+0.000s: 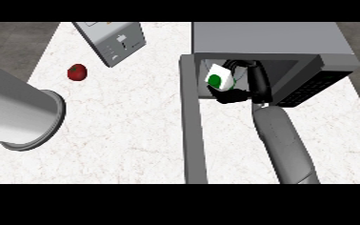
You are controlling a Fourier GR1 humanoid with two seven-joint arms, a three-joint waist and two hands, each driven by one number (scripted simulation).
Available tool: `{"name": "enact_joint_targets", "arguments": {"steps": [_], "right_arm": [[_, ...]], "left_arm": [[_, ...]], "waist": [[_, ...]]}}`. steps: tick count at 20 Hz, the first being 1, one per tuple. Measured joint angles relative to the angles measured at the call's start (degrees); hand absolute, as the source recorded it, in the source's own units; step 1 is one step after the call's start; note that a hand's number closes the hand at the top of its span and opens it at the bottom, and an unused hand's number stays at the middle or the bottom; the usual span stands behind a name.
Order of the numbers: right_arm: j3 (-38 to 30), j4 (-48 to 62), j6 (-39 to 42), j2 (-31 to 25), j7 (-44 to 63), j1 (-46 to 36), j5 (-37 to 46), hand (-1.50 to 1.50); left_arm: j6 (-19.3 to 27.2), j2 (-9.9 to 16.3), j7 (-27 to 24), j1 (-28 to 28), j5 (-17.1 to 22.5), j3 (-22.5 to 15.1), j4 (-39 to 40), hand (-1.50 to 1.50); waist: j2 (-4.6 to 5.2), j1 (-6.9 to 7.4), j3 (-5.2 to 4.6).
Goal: Pick up the milk, place it into the microwave and close the microwave
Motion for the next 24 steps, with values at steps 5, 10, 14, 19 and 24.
{"name": "enact_joint_targets", "arguments": {"steps": [5,10,14,19,24], "right_arm": [[-1.62,11.06,-4.43,-1.18,0.17,-8.40,3.02,1.50],[-3.47,22.24,-9.82,-2.17,-0.93,-16.06,5.51,1.50],[-5.60,29.27,-12.92,-3.38,-2.78,-20.52,5.88,1.50],[-7.19,34.77,-17.83,-5.35,-4.98,-23.49,6.79,1.50],[-7.03,38.39,-24.63,-7.79,-6.25,-25.45,9.16,1.50]], "left_arm": [[0.19,0.90,0.62,-1.50,0.03,-0.08,1.30,-1.50],[-1.25,0.43,-0.26,-1.94,-1.18,-0.49,2.08,-1.50],[-1.62,0.19,-0.49,-2.83,-1.96,-1.22,2.88,-1.50],[-1.58,1.18,-0.81,-4.91,-2.59,-1.46,4.80,-1.50],[-2.29,2.19,-1.10,-5.92,-2.71,-1.60,5.93,-1.50]], "waist": [[0.39,0.55,0.16],[0.78,1.55,0.22],[1.24,2.47,0.29],[1.80,3.34,0.25],[2.68,4.56,0.45]]}}
